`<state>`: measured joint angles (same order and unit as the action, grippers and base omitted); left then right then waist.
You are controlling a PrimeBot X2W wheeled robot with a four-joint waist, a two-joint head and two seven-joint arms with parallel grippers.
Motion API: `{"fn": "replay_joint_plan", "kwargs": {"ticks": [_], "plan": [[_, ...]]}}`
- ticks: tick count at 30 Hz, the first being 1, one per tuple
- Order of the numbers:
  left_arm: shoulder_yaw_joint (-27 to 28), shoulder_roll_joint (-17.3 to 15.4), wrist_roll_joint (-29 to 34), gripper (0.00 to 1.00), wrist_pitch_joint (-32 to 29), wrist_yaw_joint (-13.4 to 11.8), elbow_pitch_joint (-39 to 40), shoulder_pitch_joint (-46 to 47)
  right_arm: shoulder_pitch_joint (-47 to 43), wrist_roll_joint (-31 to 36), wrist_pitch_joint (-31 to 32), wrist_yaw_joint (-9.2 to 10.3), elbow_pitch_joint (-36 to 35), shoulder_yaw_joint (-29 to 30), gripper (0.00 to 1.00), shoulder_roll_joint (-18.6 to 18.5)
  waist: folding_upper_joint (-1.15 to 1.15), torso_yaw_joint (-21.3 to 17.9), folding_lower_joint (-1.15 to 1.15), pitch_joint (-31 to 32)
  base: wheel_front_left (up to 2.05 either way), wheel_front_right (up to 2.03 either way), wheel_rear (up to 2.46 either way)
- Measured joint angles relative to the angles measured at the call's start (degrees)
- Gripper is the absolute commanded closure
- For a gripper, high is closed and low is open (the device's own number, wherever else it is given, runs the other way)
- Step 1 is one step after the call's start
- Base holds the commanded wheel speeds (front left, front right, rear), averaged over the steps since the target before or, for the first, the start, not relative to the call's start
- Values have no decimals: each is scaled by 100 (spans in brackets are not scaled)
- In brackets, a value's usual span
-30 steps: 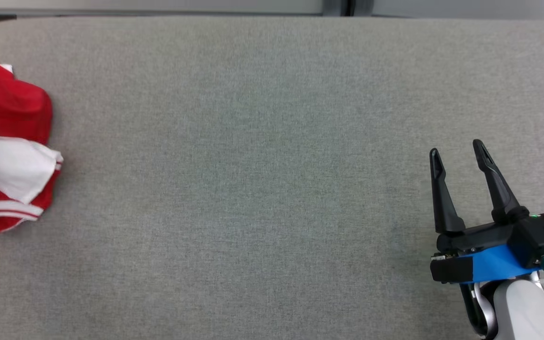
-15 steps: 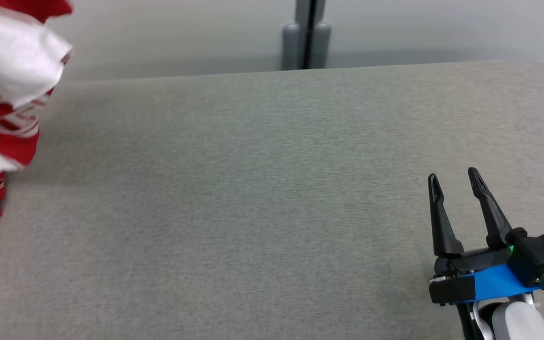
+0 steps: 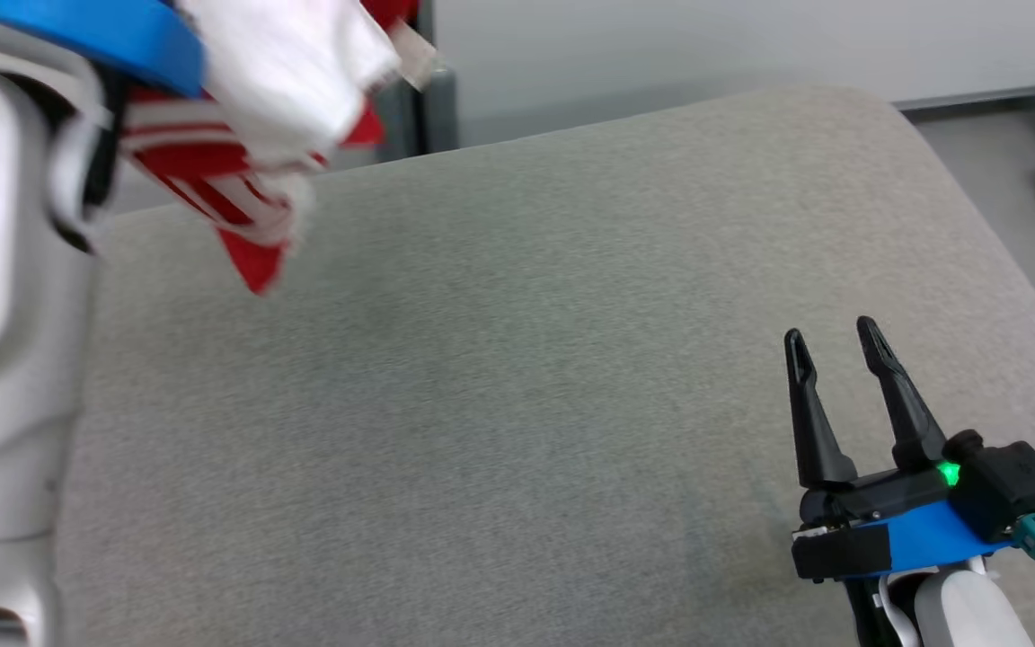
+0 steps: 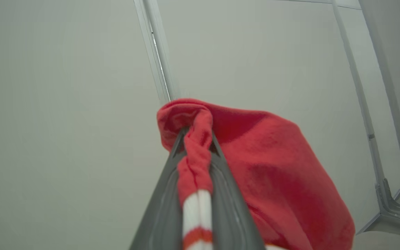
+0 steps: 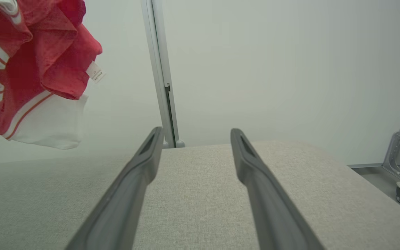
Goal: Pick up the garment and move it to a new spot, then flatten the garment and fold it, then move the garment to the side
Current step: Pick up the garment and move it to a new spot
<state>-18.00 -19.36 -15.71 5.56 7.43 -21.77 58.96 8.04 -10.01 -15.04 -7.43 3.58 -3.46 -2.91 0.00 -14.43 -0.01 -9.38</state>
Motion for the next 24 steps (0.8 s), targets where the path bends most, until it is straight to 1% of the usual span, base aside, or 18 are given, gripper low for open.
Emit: {"fn": "replay_joint_plan", "kwargs": {"ticks": [3,8,14,16,17,18,23,24], "plan": [[-235,165,-40,100,-49,0,44,-287,3,-44,0,0,0,-48,0,-1,0,-148,0,-32,0,0,0],[-537,426,-168,100,68,0,-41,-1094,18,-82,0,0,8,-78,0,0,0,-195,1,-54,0,0,0],[-795,708,-423,100,274,-1,-449,-2276,-43,-53,0,0,56,-105,0,0,0,-187,1,25,0,0,0],[-907,809,-461,100,346,-1,-619,-2590,-87,-4,0,0,65,-88,0,-1,0,-174,1,54,0,0,0],[-907,809,-461,100,346,-1,-619,-2590,-87,-4,0,0,65,-88,0,-1,0,-174,1,54,0,0,0],[-991,924,-598,100,423,-1,-811,-2897,-118,45,0,0,82,-83,0,2,0,-161,1,77,0,0,0],[-1435,1213,-699,100,508,-1,-1296,-3456,-179,138,0,0,114,-27,0,0,0,-75,1,98,0,0,0],[-1435,1213,-699,100,508,-1,-1296,-3456,-179,138,0,0,114,-27,0,0,0,-75,1,98,0,0,0]]}}
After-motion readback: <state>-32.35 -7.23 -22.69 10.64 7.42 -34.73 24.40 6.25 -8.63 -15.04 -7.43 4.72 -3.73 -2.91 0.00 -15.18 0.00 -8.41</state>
